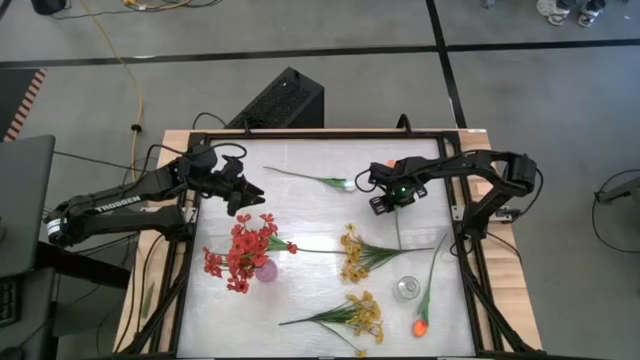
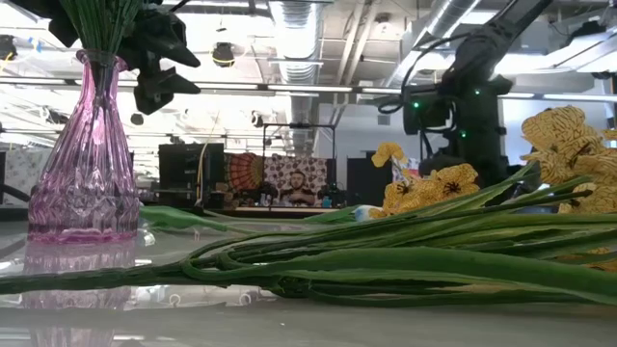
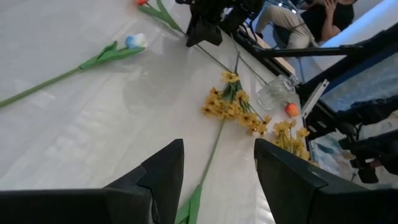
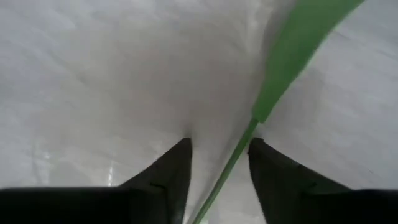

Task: Sort flowers into vase by color
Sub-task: Put the top orange flower into the purple vase

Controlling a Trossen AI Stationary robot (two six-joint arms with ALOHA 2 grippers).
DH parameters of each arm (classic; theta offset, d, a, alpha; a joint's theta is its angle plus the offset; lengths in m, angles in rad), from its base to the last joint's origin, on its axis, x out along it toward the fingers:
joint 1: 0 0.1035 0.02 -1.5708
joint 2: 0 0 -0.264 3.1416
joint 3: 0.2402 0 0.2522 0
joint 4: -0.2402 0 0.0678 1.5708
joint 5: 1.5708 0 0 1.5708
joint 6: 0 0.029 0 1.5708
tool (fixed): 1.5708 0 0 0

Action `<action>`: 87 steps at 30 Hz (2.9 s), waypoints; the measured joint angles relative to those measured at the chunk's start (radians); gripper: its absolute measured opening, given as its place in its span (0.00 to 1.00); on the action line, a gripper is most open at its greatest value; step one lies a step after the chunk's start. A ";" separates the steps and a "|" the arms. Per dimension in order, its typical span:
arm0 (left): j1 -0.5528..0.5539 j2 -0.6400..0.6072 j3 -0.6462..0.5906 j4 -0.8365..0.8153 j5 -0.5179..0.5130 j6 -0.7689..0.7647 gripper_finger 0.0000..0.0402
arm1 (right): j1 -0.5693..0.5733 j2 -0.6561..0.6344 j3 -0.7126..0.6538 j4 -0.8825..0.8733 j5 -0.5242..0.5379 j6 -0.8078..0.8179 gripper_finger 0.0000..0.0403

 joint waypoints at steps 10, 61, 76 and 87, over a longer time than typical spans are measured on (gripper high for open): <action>0.000 0.000 0.000 -0.002 -0.016 -0.031 0.45 | -0.011 -0.039 -0.012 0.039 -0.002 -0.001 0.04; 0.027 0.002 0.088 0.655 0.164 -0.195 0.45 | 0.243 0.209 1.057 0.774 -0.155 -0.379 0.05; 0.072 0.060 0.218 0.555 0.211 -0.122 0.45 | 0.219 0.301 1.192 0.742 -0.224 -0.360 0.05; 0.072 0.067 0.218 0.540 0.247 -0.124 0.45 | 0.205 0.301 1.192 0.685 -0.192 -0.362 0.05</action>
